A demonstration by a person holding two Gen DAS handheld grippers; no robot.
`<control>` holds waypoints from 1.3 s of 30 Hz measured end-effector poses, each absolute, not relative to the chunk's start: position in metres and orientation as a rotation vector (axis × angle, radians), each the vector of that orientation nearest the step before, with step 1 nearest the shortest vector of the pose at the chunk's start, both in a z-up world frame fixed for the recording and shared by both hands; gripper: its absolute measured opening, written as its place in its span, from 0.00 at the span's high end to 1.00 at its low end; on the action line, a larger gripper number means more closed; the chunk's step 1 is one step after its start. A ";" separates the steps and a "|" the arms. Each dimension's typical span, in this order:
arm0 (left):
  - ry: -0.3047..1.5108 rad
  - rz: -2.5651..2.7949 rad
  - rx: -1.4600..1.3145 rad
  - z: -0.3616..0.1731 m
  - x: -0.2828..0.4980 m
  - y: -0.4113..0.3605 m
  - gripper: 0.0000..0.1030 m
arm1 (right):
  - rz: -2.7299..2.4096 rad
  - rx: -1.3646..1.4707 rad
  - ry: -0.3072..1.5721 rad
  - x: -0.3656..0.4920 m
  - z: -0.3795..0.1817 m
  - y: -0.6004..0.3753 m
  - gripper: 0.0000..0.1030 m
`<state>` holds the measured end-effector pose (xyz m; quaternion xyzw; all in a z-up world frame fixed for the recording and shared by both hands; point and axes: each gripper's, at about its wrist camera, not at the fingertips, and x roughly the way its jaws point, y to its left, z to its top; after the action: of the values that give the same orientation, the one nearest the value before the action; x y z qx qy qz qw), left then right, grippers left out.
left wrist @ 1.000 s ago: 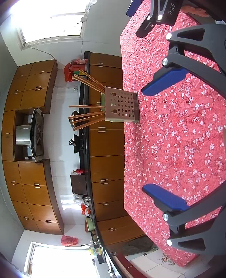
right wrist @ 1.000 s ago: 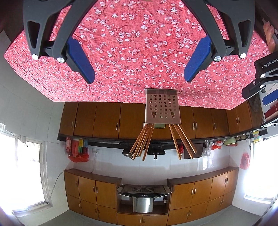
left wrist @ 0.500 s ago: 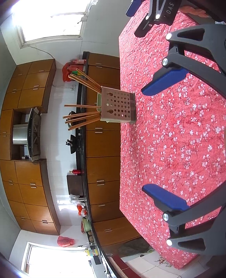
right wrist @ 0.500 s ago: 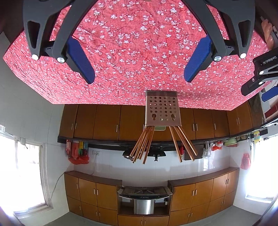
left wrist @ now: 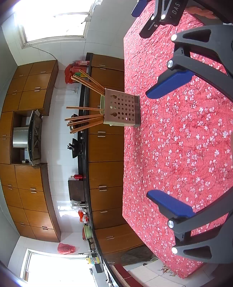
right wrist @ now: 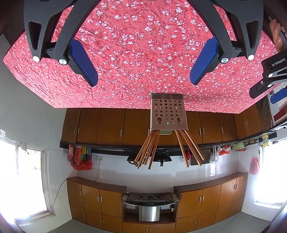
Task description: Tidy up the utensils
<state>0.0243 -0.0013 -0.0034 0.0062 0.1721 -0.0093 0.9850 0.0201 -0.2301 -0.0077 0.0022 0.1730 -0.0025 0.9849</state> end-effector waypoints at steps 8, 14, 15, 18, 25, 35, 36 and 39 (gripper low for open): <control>0.345 -0.019 0.012 -0.003 0.024 -0.002 0.04 | -0.004 0.004 0.348 0.020 -0.008 -0.230 0.02; 0.345 -0.019 0.012 -0.003 0.024 -0.003 0.04 | -0.004 0.006 0.350 0.021 -0.008 -0.230 0.02; 0.346 -0.019 0.012 -0.003 0.024 -0.002 0.04 | -0.004 0.006 0.350 0.021 -0.009 -0.230 0.02; 0.345 -0.018 0.012 -0.003 0.025 -0.003 0.04 | -0.004 0.007 0.350 0.021 -0.008 -0.230 0.02; 0.346 -0.019 0.012 -0.003 0.025 -0.003 0.04 | -0.003 0.008 0.352 0.021 -0.009 -0.229 0.02; 0.346 -0.022 0.011 -0.002 0.025 -0.003 0.04 | -0.004 0.012 0.357 0.021 -0.011 -0.228 0.02; 0.346 -0.022 0.011 -0.002 0.025 -0.004 0.04 | -0.003 0.012 0.358 0.021 -0.012 -0.228 0.02; 0.346 -0.022 0.010 -0.002 0.025 -0.004 0.04 | -0.003 0.012 0.358 0.021 -0.012 -0.227 0.02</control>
<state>0.0246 -0.0036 -0.0023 0.0051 0.1723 -0.0111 0.9850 0.0211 -0.2270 -0.0115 0.0059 0.1779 -0.0017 0.9840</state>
